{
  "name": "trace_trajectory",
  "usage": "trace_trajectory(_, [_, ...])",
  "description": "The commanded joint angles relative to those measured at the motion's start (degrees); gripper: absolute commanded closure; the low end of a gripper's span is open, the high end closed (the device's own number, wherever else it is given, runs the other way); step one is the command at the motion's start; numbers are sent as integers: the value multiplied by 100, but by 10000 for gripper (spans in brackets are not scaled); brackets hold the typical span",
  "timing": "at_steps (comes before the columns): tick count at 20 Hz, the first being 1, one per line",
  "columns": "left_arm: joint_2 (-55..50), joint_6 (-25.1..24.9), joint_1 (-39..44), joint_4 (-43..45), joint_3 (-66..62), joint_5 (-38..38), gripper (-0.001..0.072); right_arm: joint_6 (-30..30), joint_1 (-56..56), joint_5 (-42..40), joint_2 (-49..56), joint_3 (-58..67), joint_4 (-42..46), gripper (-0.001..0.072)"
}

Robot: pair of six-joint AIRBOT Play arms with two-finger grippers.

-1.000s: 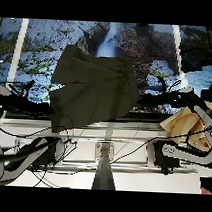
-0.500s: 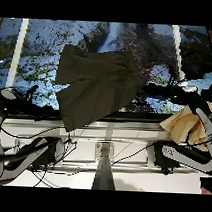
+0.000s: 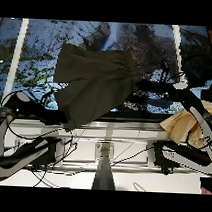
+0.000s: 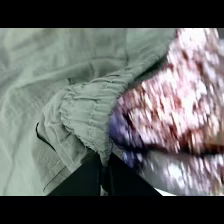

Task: Fold the clothes and pants, and hang the long-sleeved shirts on hangers.

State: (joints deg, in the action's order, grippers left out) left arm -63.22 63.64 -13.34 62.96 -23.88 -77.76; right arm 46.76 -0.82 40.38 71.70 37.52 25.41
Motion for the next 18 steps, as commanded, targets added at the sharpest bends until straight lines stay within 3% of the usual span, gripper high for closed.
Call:
trace_trajectory(1, [-387,-15,382,-7,20,400,88,4,-70,55,-4,251,15,688])
trace_trajectory(3, [-511,-17,382,-61,20,581,123,4,-72,153,-4,400,46,687])
trace_trajectory(5, [-553,-192,385,-304,20,874,231,2,-72,229,-4,538,103,688])
trace_trajectory(9, [-560,-1080,382,-1534,-2,1150,637,4,-70,527,-4,741,326,687])
trace_trajectory(10, [-557,-1392,382,-1919,-44,1086,697,2,-70,671,-4,813,400,688])
trace_trajectory(12, [-553,-2494,374,-2771,-308,568,697,4,-66,999,-13,1073,721,688])
trace_trajectory(13, [-553,-2815,363,-3088,-568,238,698,9,-66,1141,-50,1244,931,687])
trace_trajectory(18, [-293,-2671,2,-3628,-2667,-715,700,74,-66,1552,-787,2461,1405,687])
